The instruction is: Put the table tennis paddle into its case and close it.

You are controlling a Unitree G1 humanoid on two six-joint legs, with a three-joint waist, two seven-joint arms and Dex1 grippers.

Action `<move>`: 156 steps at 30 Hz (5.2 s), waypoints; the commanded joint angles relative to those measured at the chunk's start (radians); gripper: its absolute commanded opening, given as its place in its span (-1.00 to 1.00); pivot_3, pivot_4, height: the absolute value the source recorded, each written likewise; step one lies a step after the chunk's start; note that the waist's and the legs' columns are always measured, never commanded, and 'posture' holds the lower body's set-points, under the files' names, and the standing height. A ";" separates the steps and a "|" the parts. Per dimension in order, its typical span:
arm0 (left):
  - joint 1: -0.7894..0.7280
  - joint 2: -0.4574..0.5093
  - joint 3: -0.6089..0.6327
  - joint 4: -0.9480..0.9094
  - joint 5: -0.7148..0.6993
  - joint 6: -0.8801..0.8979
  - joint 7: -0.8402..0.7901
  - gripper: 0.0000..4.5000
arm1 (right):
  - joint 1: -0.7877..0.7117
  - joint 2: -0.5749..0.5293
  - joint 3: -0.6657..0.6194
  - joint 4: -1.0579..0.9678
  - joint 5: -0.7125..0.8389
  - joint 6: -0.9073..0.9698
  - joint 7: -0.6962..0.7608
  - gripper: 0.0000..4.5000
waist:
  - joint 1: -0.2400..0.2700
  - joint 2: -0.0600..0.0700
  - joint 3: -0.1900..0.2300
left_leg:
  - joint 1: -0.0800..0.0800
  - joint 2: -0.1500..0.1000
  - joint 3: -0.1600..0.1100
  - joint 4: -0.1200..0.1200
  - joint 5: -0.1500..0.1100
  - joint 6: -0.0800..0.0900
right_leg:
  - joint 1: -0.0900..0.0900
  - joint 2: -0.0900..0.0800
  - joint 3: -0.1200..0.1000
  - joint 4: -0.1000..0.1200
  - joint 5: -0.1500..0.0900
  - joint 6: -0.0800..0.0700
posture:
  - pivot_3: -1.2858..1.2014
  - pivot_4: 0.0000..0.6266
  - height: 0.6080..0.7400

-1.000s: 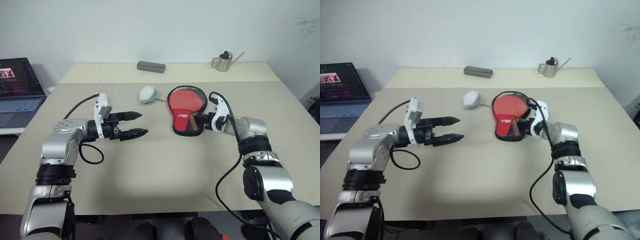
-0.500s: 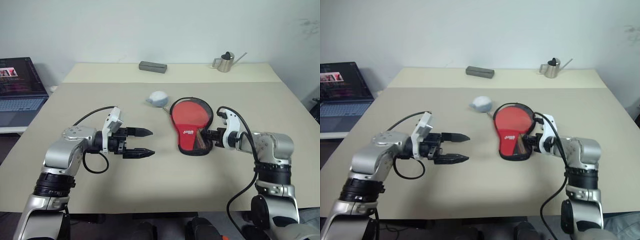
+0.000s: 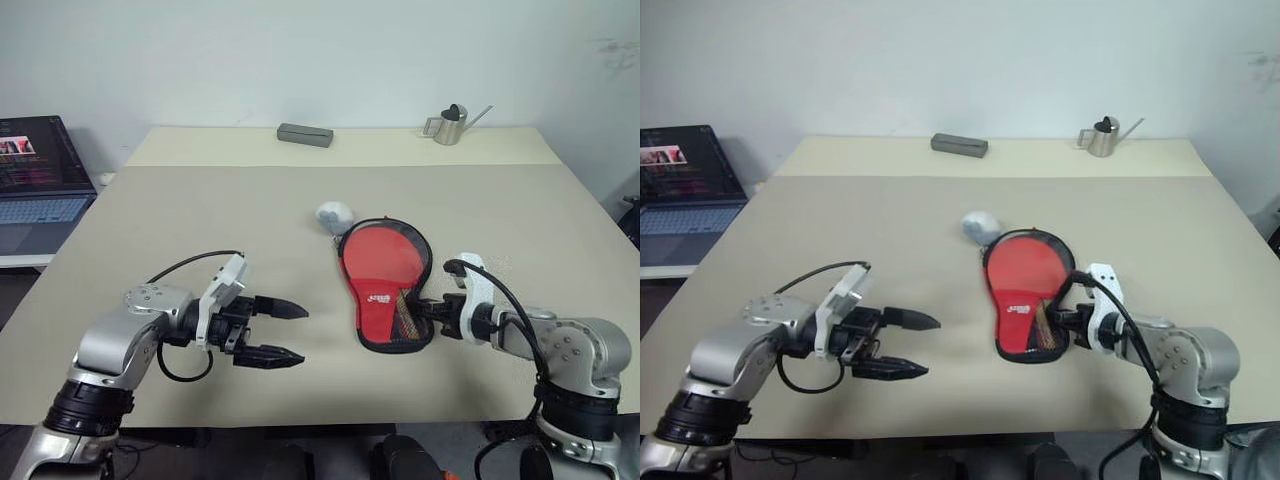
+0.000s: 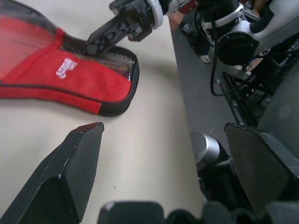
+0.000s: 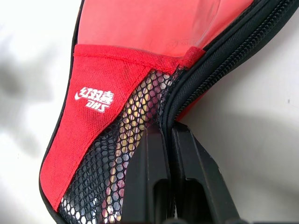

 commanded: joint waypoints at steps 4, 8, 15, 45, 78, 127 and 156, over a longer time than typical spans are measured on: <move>0.041 0.029 -0.007 -0.005 -0.012 -0.066 -0.080 1.00 | 0.127 -0.041 -0.003 -0.098 0.242 0.032 -0.115 -1.00 | 0.003 0.000 0.000 | 0.000 0.000 0.000 0.000 0.000 0.000 | 0.000 0.000 0.000 0.000 0.000 0.000 | 0.03 -0.52 1.00; 0.056 0.039 -0.017 -0.021 -0.024 -0.071 -0.095 1.00 | 0.182 -0.043 -0.032 -0.132 0.391 0.032 -0.224 -1.00 | 0.004 -0.001 0.000 | 0.000 0.000 -0.001 0.000 0.000 0.000 | 0.000 0.000 0.000 -0.001 -0.001 0.000 | 0.03 -0.52 1.00; 0.047 0.053 -0.041 -0.070 -0.056 -0.042 -0.097 1.00 | 0.253 -0.085 -0.057 -0.147 0.679 0.017 -0.415 -1.00 | 0.004 -0.001 0.000 | 0.000 0.000 0.000 0.000 0.000 0.000 | 0.001 0.000 0.001 -0.001 -0.001 0.000 | 0.03 -0.52 1.00; -0.063 0.014 -0.098 -0.057 -0.077 0.002 -0.041 1.00 | 0.334 -0.644 0.258 -0.302 1.034 -0.743 -0.708 0.63 | 0.015 -0.002 -0.001 | 0.004 0.002 -0.001 0.000 0.000 0.000 | 0.006 0.006 0.001 -0.002 -0.002 0.000 | 0.03 -0.52 1.00; -0.090 -0.003 -0.065 -0.049 -0.077 0.032 0.043 1.00 | 0.293 -0.746 0.217 -0.175 0.444 -0.548 0.071 0.99 | 0.017 -0.002 0.000 | 0.006 0.002 -0.002 0.000 0.000 0.000 | 0.008 0.006 0.000 -0.003 -0.003 -0.001 | 0.03 -0.52 1.00; -0.245 0.076 0.123 0.305 0.131 -0.201 0.173 1.00 | -0.128 -0.247 0.608 0.267 -0.405 -1.026 0.622 0.99 | 0.017 -0.006 0.002 | 0.004 0.002 -0.001 0.001 0.000 0.000 | 0.004 0.004 -0.002 0.000 -0.002 -0.002 | 0.03 -0.52 1.00; -0.532 -0.131 -0.079 0.761 0.443 -0.566 0.179 1.00 | -0.110 -0.149 0.650 0.413 -0.570 -1.108 0.656 0.99 | 0.016 -0.006 0.002 | 0.005 0.001 -0.001 0.001 0.000 0.000 | 0.005 0.005 -0.003 0.001 -0.002 -0.002 | 0.03 -0.52 1.00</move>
